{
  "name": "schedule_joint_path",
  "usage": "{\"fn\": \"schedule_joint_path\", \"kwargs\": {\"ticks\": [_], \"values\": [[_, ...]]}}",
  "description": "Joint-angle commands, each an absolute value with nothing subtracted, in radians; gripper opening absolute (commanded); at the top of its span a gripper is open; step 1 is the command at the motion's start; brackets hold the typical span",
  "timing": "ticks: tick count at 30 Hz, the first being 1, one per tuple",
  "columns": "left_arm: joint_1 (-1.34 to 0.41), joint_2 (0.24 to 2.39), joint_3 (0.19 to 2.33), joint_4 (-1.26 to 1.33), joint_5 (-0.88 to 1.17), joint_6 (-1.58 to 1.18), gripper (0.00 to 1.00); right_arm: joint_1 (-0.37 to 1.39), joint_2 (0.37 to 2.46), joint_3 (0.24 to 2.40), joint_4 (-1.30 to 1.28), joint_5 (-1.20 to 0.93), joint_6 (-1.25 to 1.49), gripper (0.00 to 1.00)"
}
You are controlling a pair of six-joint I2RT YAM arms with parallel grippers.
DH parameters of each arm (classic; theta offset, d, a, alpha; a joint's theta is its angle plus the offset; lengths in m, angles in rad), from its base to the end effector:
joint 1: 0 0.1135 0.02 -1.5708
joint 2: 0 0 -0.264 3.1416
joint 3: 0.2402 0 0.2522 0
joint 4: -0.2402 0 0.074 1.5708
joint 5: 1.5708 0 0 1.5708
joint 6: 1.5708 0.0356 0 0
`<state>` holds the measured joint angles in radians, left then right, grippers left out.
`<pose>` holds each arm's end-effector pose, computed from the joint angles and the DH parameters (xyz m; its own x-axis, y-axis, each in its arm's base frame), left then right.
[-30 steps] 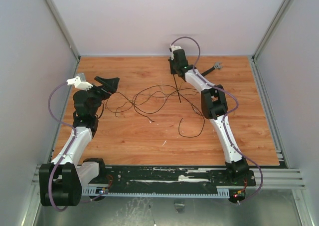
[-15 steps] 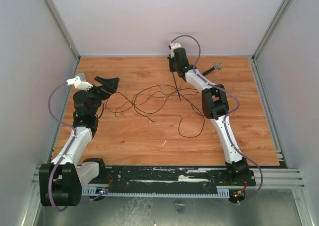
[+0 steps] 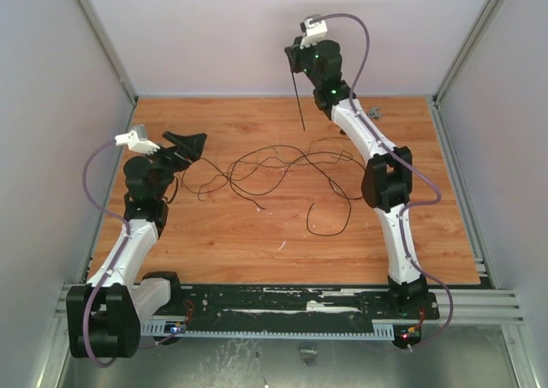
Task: Zip-tie the wires
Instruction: Pick up the ribbon at the center of the board.
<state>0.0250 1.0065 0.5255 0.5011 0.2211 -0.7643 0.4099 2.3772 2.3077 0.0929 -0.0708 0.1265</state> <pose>0.2326 -0.0020 0.2786 -0.1203 -0.6784 -0.7248 0.1545 0.7084 -0.6887 0.5205 0.2289 0.3416 -0.0370 0.1211 -0.9919 -0.4614 0.8784 0.1245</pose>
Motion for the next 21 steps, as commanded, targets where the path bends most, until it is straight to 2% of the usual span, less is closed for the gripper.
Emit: {"fn": "schedule_joint_path", "kwargs": {"ticks": [1, 6, 10, 15, 21], "values": [[0.028, 0.963, 0.551, 0.605, 0.306, -0.795, 0.98, 0.417, 2.27, 2.31, 0.202, -0.194, 0.175, 0.0], [0.028, 0.997, 0.575, 0.758, 0.472, -0.917, 0.98, 0.416, 2.094, 2.158, 0.265, -0.345, 0.253, 0.0], [0.02, 1.047, 0.597, 0.929, 0.625, -1.03, 0.98, 0.418, 1.901, 1.934, 0.35, -0.483, 0.342, 0.0], [-0.085, 1.08, 0.669, 1.03, 0.721, -1.008, 0.98, 0.416, 1.669, 1.646, 0.53, -0.714, 0.501, 0.0], [-0.176, 1.203, 0.721, 1.539, 0.811, -1.324, 0.98, 0.416, 1.437, 1.366, 0.791, -0.864, 0.735, 0.0]]}}
